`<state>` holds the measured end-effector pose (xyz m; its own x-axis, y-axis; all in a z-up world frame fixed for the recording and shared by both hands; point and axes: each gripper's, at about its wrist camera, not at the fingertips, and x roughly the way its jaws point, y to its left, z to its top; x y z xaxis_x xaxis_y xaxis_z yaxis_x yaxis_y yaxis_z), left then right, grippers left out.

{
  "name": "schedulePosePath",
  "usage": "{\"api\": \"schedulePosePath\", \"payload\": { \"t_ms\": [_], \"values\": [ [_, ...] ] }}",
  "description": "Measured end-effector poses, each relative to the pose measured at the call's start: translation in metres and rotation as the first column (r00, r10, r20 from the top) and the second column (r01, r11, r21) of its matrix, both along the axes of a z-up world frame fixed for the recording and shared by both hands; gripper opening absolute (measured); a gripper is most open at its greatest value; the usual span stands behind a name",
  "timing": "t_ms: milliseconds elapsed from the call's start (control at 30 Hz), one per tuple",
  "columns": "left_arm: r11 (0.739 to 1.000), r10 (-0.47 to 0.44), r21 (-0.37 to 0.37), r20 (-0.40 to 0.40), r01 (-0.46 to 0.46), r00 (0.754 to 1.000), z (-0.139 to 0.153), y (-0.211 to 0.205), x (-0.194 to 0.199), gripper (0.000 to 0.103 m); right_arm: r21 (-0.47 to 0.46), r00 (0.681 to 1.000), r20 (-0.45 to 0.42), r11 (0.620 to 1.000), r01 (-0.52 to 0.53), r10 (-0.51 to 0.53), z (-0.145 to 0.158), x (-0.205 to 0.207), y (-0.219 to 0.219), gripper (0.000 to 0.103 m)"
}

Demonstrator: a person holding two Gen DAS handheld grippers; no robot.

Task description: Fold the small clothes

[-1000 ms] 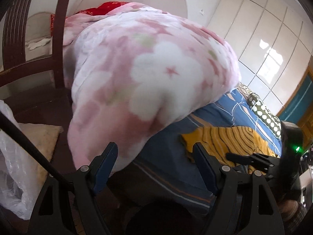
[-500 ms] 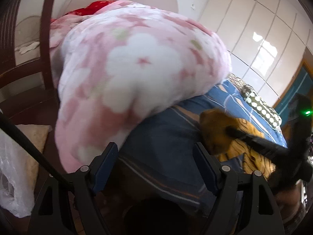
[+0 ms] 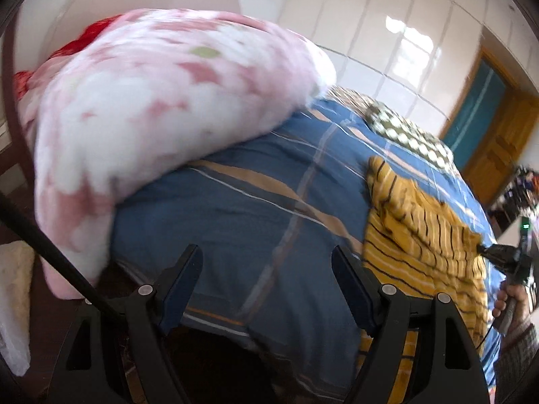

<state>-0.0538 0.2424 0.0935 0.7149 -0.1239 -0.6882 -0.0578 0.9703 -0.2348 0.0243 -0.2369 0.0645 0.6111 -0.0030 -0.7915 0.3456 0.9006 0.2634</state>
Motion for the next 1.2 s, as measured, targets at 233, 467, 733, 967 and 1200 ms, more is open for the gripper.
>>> {"api": "schedulePosePath", "payload": {
  "t_ms": [233, 467, 733, 967, 1200],
  "values": [
    [0.990, -0.136, 0.036, -0.079, 0.139, 0.988, -0.014, -0.063, 0.020, 0.078, 0.043, 0.998, 0.045, 0.998, 0.044, -0.046, 0.008, -0.053, -0.042, 0.042],
    [0.963, -0.265, 0.015, -0.154, 0.271, 0.952, -0.047, -0.104, 0.050, 0.078, 0.224, 0.999, 0.040, 0.975, 0.009, -0.019, -0.016, -0.126, -0.052, 0.042],
    [0.918, -0.382, -0.214, -0.259, 0.333, 0.887, -0.091, -0.118, 0.111, 0.069, 0.391, 0.998, 0.061, 0.920, -0.025, 0.002, -0.059, -0.187, -0.034, 0.042],
    [0.831, -0.470, -0.441, -0.235, 0.338, 0.851, -0.100, -0.120, 0.093, 0.044, 0.495, 0.994, 0.102, 0.864, -0.092, 0.047, -0.066, -0.202, -0.015, 0.043],
    [0.809, -0.488, -0.470, -0.205, 0.352, 0.848, -0.101, -0.116, 0.044, 0.037, 0.560, 0.990, 0.119, 0.819, -0.125, 0.069, -0.074, -0.222, 0.001, 0.043]
  ]
}}
